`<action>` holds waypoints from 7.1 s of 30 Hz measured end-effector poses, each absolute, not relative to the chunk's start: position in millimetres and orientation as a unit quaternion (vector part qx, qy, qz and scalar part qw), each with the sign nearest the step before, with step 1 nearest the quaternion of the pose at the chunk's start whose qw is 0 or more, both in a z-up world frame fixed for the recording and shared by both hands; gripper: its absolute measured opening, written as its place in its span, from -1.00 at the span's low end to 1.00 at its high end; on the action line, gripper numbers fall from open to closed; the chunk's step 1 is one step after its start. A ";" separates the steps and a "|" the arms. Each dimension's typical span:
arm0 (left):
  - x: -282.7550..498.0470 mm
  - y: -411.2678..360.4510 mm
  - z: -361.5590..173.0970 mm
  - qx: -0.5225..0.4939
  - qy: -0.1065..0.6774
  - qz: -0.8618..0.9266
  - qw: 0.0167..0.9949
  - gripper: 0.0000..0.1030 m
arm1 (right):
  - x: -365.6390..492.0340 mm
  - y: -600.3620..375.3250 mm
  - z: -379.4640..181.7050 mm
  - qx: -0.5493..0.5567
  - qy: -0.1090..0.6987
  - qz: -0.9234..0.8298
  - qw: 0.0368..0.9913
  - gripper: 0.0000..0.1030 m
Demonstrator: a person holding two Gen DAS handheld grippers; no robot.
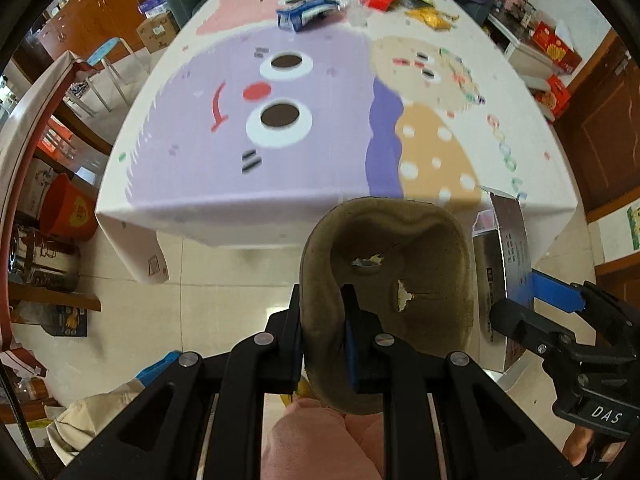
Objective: Collect trash
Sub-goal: 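Carry the cup and box over the black bin and open both grippers, then raise both tools back toward the table, then grasp the yellow packet with the left gripper while the right grasps the yellow-green packet, then lift both packets and carry them down over the black bin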
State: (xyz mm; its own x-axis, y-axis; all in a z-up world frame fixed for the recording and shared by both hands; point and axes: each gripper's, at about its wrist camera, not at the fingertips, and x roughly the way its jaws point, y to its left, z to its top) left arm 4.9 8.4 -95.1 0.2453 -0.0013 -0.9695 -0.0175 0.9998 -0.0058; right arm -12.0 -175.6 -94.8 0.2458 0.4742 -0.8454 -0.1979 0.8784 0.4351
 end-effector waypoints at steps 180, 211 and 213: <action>500.9 -111.4 -75.1 -0.193 0.481 0.178 0.836 -0.77 | 528.9 -332.5 -166.0 0.318 0.556 0.217 0.737 -0.01; 354.1 -80.0 -34.7 -0.166 0.473 0.113 0.858 -0.77 | 395.4 -343.2 -101.3 0.335 0.520 0.200 0.760 -0.98; 327.3 -75.8 -32.9 -0.167 0.481 0.090 0.856 -0.77 | 366.0 -339.9 -92.9 0.332 0.523 0.199 0.760 -0.99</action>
State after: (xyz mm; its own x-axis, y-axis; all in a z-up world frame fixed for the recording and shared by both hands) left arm 327.3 -75.8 -32.9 0.5216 -0.0059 -0.8532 -0.3152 0.9279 -0.1991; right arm 366.0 -339.9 -92.9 0.3737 0.6485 -0.6632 0.0454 0.7013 0.7114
